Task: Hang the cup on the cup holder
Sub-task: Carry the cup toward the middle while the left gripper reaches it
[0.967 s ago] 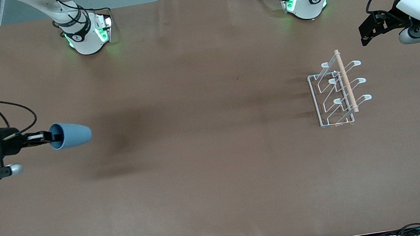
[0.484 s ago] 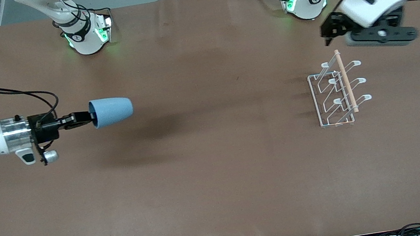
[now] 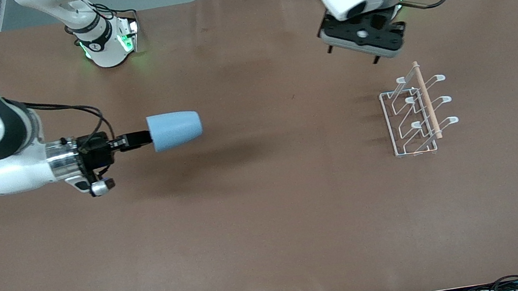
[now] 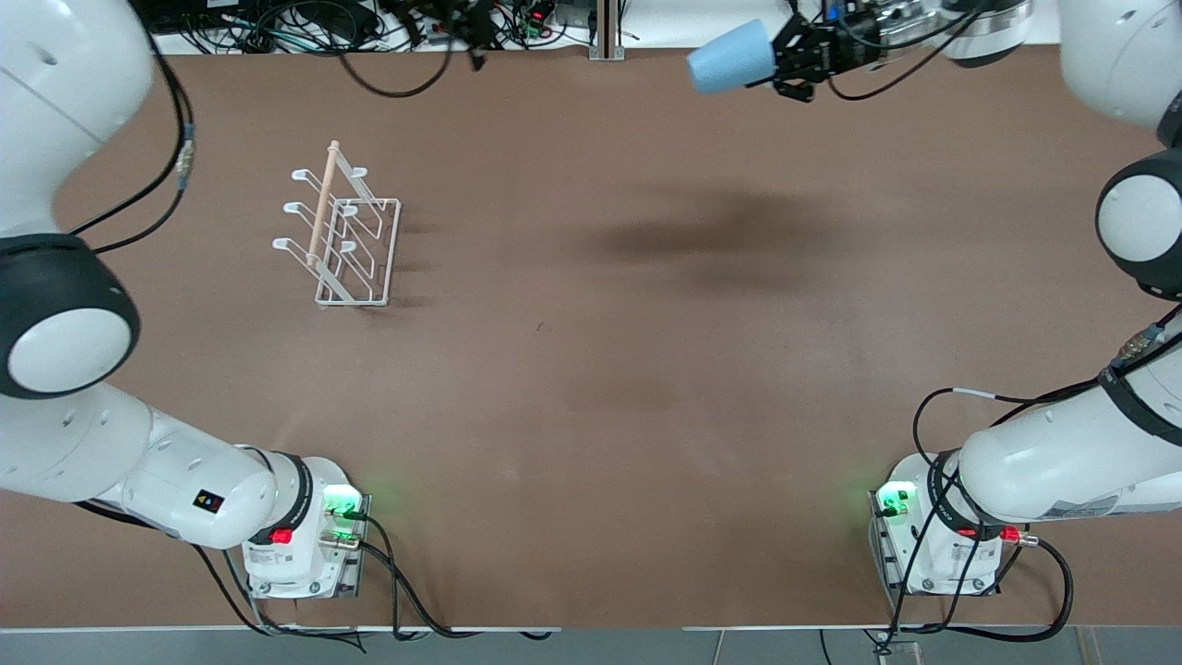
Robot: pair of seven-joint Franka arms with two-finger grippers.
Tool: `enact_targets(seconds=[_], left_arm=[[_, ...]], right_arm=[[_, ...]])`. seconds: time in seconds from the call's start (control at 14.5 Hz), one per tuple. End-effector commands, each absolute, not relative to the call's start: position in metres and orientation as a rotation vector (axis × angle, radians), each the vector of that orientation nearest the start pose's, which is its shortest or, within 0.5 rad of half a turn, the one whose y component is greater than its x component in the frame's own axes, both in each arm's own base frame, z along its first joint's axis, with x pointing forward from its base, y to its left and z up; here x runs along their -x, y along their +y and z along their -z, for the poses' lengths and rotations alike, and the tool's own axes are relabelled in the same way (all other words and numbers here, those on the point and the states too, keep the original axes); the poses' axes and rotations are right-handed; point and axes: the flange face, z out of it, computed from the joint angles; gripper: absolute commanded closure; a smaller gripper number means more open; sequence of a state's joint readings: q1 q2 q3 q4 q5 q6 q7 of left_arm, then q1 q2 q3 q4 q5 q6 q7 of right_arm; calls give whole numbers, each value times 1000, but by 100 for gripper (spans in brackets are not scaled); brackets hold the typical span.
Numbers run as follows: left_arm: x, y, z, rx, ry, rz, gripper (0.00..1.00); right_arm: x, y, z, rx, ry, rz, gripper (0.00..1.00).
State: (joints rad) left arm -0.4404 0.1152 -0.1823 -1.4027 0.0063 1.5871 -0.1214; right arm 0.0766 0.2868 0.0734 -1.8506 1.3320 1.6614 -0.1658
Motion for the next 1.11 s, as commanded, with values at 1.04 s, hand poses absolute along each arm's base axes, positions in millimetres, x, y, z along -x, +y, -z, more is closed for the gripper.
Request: enact_targets(seconds=[1.04], left_arm=[[-479,-505,-576,3019,1296,518,0]], right_arm=[[-556,279,-413,1720,174,-443,99]])
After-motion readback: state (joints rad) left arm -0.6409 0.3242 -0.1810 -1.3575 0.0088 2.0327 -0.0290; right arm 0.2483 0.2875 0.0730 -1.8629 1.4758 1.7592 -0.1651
